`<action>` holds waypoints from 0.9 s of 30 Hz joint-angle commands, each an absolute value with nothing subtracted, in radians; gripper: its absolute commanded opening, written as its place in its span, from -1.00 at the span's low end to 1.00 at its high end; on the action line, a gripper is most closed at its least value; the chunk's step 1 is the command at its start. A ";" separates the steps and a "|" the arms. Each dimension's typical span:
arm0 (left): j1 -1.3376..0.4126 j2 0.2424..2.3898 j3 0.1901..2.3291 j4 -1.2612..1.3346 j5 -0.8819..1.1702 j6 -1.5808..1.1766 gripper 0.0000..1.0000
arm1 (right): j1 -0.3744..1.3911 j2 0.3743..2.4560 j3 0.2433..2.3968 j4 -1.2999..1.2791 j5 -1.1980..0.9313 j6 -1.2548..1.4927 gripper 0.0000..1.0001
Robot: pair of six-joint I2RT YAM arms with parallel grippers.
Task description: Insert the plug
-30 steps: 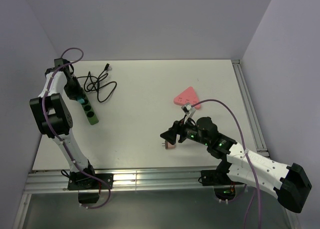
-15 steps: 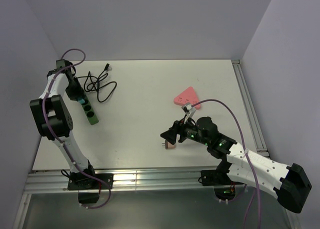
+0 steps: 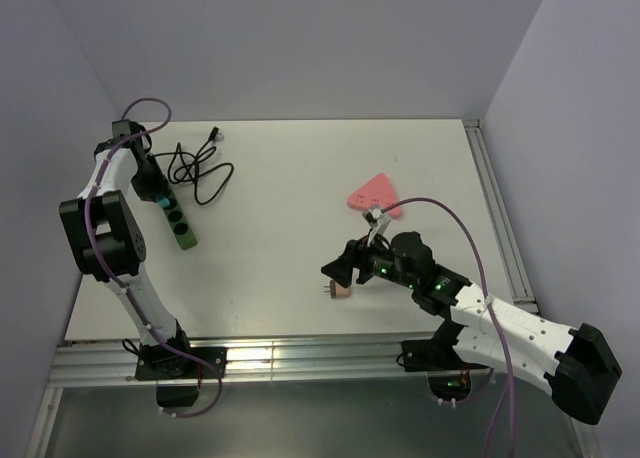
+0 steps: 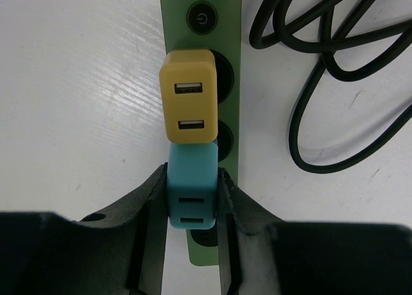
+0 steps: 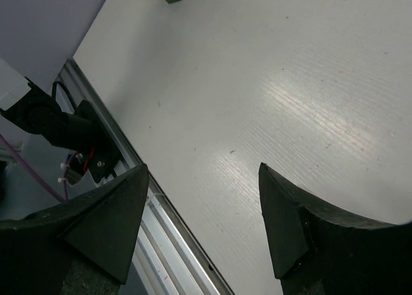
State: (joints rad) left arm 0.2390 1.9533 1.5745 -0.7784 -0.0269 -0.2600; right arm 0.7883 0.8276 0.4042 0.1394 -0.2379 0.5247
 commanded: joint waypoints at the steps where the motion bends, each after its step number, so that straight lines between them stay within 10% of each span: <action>1: 0.244 1.980 1.506 -0.770 -0.025 -0.273 -0.99 | 0.775 0.848 0.400 0.186 -0.258 0.520 0.51; 27: 0.244 1.741 1.496 -0.730 -0.035 -0.328 -0.99 | 0.769 0.864 0.400 0.193 -0.267 0.526 0.51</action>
State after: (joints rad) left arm 0.2409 1.7916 1.4540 -0.7174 -0.0494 -0.3130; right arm 0.7742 0.8673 0.4042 0.1425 -0.2604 0.5266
